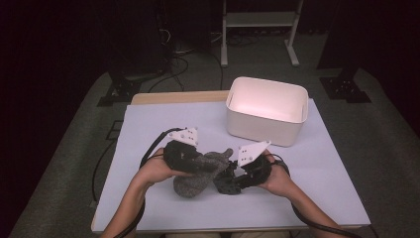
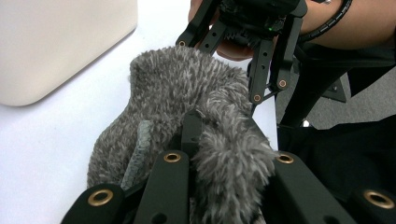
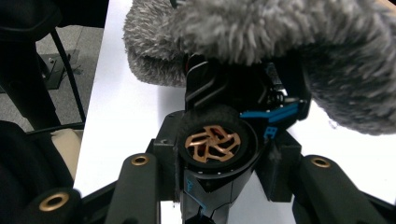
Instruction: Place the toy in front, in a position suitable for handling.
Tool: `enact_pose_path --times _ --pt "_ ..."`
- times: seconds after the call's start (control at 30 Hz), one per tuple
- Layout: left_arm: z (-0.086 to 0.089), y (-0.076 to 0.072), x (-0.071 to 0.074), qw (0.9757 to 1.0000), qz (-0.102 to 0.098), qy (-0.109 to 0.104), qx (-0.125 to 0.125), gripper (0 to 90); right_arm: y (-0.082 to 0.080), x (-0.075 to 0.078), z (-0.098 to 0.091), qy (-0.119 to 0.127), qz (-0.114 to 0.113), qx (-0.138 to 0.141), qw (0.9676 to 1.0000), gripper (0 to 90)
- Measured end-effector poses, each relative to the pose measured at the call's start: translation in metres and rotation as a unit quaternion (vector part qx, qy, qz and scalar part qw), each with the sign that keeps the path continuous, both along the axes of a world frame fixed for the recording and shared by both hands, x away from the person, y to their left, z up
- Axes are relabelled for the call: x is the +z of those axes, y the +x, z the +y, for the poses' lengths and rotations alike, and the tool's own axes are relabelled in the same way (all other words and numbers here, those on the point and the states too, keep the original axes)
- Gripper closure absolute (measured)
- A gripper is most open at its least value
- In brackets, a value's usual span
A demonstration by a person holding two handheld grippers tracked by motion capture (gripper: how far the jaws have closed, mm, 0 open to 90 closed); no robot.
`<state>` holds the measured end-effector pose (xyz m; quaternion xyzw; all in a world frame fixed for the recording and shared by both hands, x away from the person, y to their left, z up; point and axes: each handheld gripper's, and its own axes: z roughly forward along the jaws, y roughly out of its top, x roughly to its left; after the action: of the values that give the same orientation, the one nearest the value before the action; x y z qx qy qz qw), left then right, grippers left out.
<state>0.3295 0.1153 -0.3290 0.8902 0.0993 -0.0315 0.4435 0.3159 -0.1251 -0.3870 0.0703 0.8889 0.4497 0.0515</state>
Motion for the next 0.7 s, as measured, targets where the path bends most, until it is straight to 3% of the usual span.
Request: enact_pose_path --times 0.2,0.3,0.4,0.57,0.7 --pt "-0.002 0.001 -0.005 1.0 0.004 0.004 -0.004 76.6 -0.003 0.001 -0.014 0.0 0.003 -0.007 1.0 56.5" --pt "-0.002 0.002 -0.011 0.9998 0.007 0.021 0.002 76.6 -0.004 0.002 -0.024 -0.001 0.004 -0.012 0.9999 56.5" --pt "-0.007 0.005 -0.017 0.9998 0.014 0.013 -0.003 76.6 -0.005 0.001 -0.03 0.003 0.009 -0.018 0.9998 56.5" --pt "-0.008 0.005 -0.012 0.9999 0.008 0.012 -0.005 76.7 -0.005 0.001 -0.029 0.004 0.01 -0.016 0.9998 56.6" --pt "0.001 0.004 -0.004 1.0 0.005 0.003 0.003 76.7 -0.002 0.002 -0.017 0.004 0.011 -0.007 0.9999 56.6"
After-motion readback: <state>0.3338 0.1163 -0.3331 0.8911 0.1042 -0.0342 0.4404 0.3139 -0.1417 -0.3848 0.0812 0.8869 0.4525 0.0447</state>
